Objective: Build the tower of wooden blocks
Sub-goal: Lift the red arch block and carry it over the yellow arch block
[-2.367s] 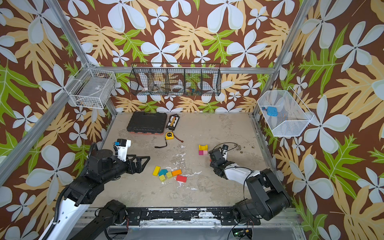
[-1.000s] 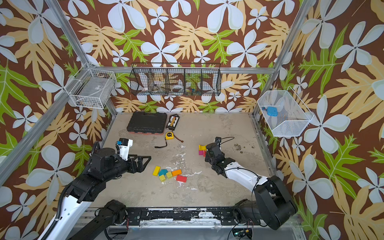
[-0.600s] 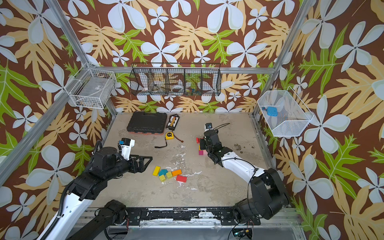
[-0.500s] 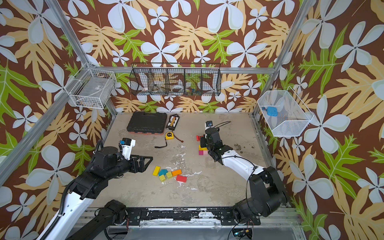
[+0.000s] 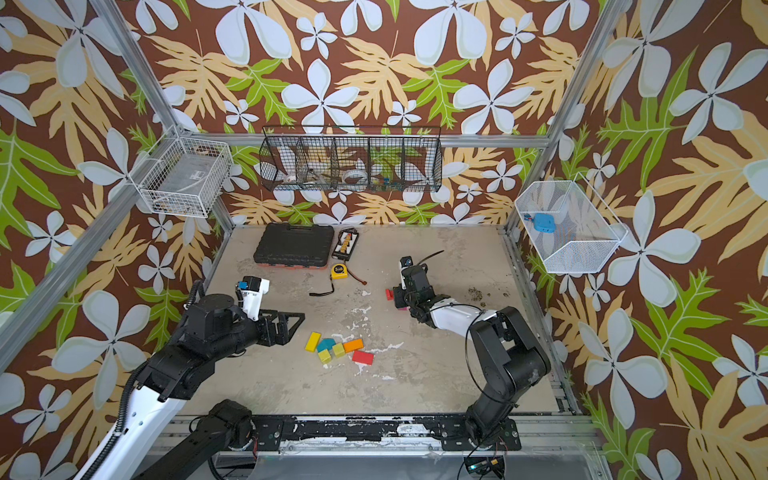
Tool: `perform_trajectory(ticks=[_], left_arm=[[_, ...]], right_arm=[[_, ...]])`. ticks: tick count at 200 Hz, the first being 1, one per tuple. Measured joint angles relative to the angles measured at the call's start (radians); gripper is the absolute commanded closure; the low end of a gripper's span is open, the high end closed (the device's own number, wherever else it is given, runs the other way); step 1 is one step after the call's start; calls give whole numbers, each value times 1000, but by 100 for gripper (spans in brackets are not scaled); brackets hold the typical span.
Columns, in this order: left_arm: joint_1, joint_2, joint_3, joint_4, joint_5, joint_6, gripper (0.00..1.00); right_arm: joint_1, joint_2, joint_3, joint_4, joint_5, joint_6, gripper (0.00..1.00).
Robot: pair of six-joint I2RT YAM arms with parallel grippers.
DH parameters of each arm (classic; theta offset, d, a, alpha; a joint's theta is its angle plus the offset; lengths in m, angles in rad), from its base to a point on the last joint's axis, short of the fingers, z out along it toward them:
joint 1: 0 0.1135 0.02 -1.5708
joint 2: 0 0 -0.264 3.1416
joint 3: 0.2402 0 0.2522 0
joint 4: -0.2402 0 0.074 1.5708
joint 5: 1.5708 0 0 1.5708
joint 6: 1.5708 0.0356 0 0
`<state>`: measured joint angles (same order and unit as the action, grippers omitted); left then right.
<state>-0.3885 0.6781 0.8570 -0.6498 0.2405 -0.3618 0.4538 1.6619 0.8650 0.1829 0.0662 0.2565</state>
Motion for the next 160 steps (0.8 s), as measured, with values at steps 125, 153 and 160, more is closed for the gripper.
perform_trajectory(ticks=[125, 153, 160], left_arm=[[0, 1, 0, 0, -1, 0, 0], [0, 0, 0, 0, -2, 0, 0], [0, 0, 0, 0, -3, 0, 0]], right_arm=[[1, -150, -76, -59, 66, 86, 100], [0, -164, -115, -96, 95, 173, 100], [0, -164, -127, -100, 95, 190, 100]])
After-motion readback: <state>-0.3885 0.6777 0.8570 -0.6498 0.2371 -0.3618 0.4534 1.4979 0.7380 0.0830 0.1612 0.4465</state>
